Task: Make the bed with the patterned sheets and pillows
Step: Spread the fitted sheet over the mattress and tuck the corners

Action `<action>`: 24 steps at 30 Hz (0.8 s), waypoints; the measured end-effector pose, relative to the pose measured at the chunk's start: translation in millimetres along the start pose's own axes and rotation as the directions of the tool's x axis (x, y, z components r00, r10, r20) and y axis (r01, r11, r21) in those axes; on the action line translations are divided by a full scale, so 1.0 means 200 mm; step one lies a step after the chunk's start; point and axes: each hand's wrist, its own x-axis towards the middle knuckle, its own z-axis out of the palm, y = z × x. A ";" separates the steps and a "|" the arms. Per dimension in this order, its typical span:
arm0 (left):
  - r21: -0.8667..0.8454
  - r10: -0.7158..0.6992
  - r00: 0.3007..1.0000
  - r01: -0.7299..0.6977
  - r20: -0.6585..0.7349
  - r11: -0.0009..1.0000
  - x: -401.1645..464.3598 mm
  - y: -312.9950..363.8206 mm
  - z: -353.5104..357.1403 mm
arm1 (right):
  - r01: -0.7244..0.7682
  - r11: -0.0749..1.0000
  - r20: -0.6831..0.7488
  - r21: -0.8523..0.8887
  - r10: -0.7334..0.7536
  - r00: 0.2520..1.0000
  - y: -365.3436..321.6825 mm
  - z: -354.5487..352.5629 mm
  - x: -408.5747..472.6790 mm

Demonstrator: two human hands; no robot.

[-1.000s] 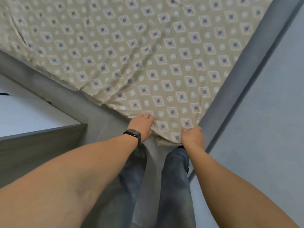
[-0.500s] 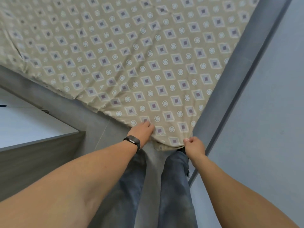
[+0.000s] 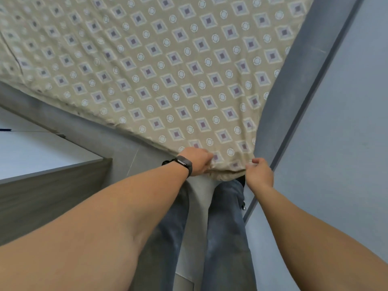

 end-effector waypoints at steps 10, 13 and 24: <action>-0.199 0.018 0.994 0.004 0.111 0.980 -0.09 0.19 0.15 | 0.543 0.704 0.222 -0.459 -0.501 0.837 -0.08 0.09 -0.07; -0.307 -0.095 0.995 0.098 0.023 0.947 -0.12 0.15 0.11 | 0.331 0.848 0.174 -0.414 -0.283 0.943 -0.04 0.08 -0.07; -0.774 -0.382 0.921 0.189 -0.074 0.604 -0.94 -0.01 -0.51 | 0.505 0.781 0.269 -0.369 -0.430 0.862 -0.64 -0.35 -0.88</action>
